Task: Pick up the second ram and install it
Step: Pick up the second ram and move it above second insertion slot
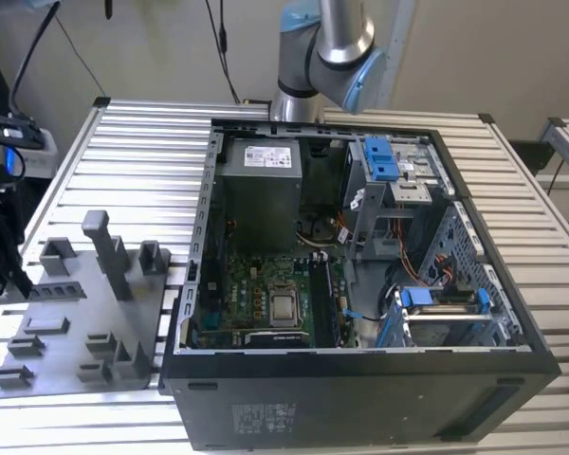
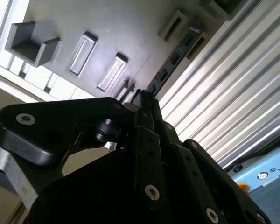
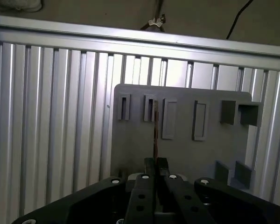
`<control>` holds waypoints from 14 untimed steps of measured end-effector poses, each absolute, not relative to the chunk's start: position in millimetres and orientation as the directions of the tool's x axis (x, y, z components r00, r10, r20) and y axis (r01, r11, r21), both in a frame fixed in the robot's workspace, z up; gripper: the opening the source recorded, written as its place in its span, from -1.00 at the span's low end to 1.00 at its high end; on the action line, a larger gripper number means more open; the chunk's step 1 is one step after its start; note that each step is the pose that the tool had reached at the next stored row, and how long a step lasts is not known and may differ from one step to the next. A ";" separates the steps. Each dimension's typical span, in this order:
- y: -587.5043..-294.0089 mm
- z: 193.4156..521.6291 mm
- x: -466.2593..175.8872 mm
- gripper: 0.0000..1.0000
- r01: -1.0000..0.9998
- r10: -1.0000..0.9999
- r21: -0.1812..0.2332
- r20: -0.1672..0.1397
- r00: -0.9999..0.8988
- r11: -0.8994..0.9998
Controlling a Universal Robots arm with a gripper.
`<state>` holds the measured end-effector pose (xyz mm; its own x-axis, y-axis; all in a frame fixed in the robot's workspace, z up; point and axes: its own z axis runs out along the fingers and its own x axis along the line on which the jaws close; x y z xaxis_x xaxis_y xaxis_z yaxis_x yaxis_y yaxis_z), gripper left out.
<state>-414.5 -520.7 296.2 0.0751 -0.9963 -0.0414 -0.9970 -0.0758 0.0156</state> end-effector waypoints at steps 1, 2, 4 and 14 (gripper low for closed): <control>-520.7 297.2 -414.5 -0.72 -0.997 -0.996 0.016 -0.041 0.075 -0.076; -520.7 299.0 -414.5 -0.72 -0.997 -0.996 0.016 -0.041 0.075 -0.076; -520.7 305.0 -414.5 -0.72 -0.997 -0.996 0.016 -0.041 0.073 -0.074; -520.7 332.6 -414.5 -0.72 -0.999 -0.998 0.016 -0.041 0.045 -0.046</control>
